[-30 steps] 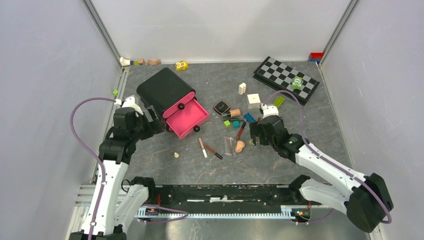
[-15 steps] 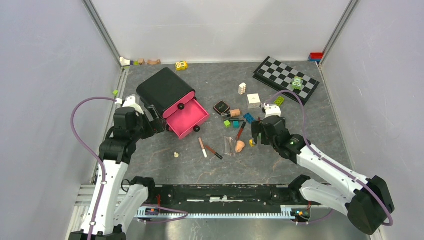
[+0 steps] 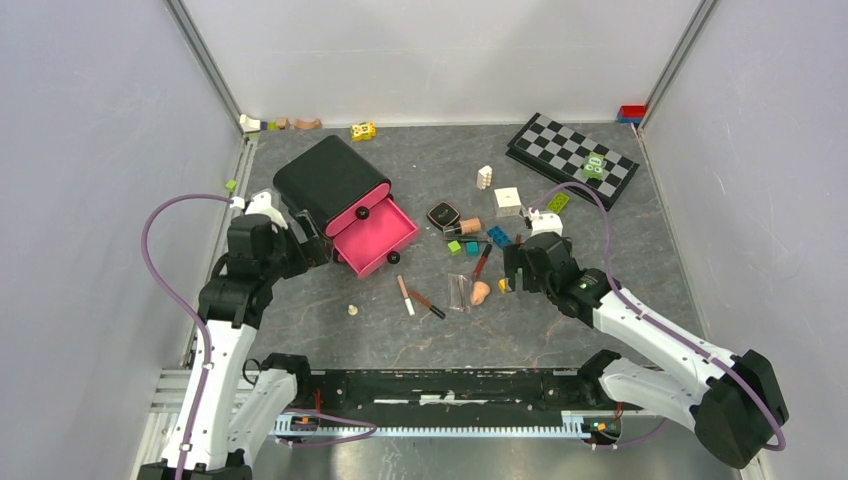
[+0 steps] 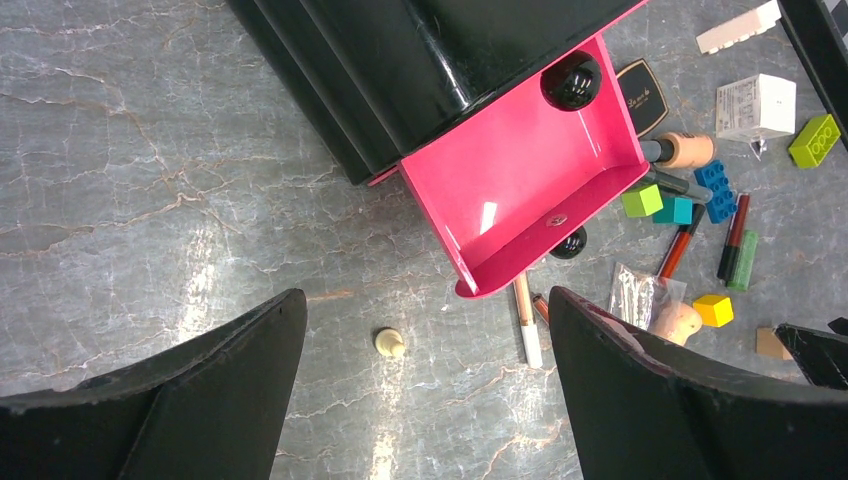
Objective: Organize the makeup
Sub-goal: Pick up the makeup from the center of the board.
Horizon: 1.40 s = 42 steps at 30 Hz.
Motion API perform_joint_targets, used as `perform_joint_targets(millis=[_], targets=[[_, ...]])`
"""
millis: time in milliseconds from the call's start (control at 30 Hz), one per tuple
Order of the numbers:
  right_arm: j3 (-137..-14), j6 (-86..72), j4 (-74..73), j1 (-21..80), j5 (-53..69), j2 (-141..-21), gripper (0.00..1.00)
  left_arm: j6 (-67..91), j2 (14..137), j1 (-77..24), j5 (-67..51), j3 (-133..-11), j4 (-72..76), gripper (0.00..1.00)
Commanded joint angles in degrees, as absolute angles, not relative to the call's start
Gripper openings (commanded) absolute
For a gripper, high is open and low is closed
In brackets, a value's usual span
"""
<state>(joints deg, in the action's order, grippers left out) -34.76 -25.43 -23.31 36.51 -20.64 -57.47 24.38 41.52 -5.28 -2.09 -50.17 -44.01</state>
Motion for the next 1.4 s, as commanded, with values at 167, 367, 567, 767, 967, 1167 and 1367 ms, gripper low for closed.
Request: perform_joint_targets(millis=[167,367,567,767,967,1167,1367], targets=[[-35.3,-28.2,-24.2,36.4,-22.5,-57.0,0.98,22.7,41.8,-5.4,-2.8,-49.7,-41.7,0.97],[-37.1,-23.6,-23.8,36.4,-22.3,-58.7,0.98,22.6,42.4,-5.4,-2.9,-49.7,-41.6,0.97],[-38.3,-24.6,-24.8,36.4,-22.3,-60.0,0.98,22.7,42.5,-5.4,-3.0,-49.7,-41.6,0.97],[-39.3,-23.3,-24.9,36.4,-20.3,-61.0,0.98,22.6,42.7,-5.4,-3.1,-49.8,-41.7,0.97],[-38.2,-19.9,-21.6,36.4,-13.0,-60.5,0.93,22.7,42.7,-5.4,-3.0,-49.7,-41.7,0.97],[-37.1,-18.1,-18.9,36.4,-7.3,-61.3,0.89,22.7,43.0,-5.4,-3.1,-49.8,-41.6,0.97],[-36.7,-18.9,-18.6,36.3,-7.8,-61.7,0.89,22.7,42.7,-5.4,-3.0,-49.7,-41.6,0.97]])
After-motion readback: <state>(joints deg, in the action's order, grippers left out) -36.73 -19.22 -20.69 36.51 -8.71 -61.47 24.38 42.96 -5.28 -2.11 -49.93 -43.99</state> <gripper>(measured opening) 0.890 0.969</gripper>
